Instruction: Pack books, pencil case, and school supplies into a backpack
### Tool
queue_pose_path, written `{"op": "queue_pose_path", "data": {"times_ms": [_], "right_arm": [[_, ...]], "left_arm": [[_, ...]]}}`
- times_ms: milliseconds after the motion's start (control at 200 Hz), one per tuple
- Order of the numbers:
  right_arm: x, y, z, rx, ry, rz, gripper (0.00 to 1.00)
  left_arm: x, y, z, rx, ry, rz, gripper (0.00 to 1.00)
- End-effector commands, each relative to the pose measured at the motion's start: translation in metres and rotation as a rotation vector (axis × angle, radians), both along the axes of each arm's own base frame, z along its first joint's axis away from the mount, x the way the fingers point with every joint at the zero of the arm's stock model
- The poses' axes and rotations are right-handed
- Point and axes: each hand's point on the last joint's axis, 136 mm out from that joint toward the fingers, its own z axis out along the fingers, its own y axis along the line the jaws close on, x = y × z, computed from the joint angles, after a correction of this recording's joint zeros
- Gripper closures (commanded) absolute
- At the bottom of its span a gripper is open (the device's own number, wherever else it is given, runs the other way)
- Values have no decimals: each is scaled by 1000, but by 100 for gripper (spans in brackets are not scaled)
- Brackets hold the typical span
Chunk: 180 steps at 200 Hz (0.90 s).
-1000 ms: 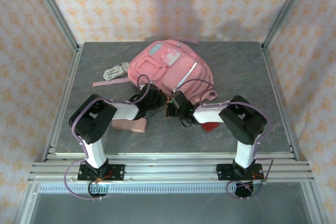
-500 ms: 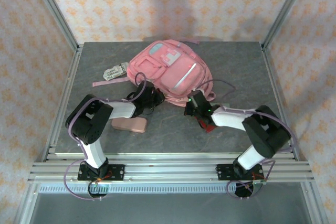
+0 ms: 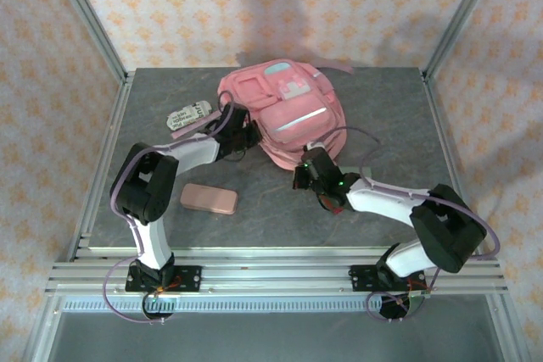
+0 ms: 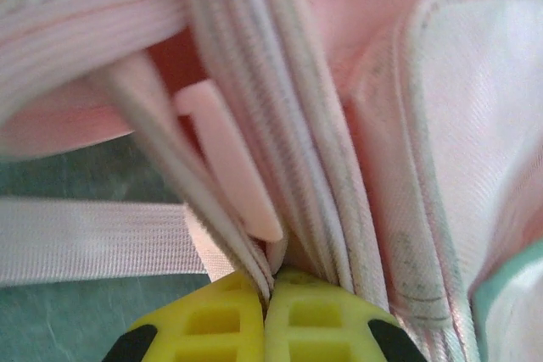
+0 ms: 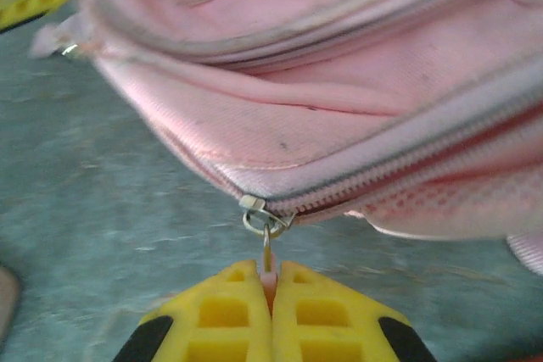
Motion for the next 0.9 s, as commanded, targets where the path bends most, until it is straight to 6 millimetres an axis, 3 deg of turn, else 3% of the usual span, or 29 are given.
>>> {"op": "queue_pose_path", "data": {"times_ms": [0, 30, 115, 205, 360, 566, 771, 896], "right_arm": [[-13, 39, 2, 74, 46, 112, 100], [-13, 50, 5, 123, 50, 133, 100], [-6, 73, 9, 222, 50, 160, 100], [4, 84, 4, 225, 55, 161, 100], [10, 95, -4, 228, 68, 175, 100], [10, 97, -7, 223, 72, 183, 100], [8, 96, -13, 218, 86, 182, 100], [7, 96, -14, 217, 89, 181, 100]], "left_arm": [[51, 33, 54, 54, -178, 98, 100], [53, 35, 59, 55, -183, 101, 97], [49, 39, 67, 53, -196, 109, 70], [34, 40, 66, 27, -187, 106, 59], [-11, 37, 45, -42, -138, 95, 52], [-63, 9, 8, -79, -74, 48, 45], [-66, -27, 2, -134, -117, 3, 40], [-57, -34, -1, -119, -151, 21, 40]]}}
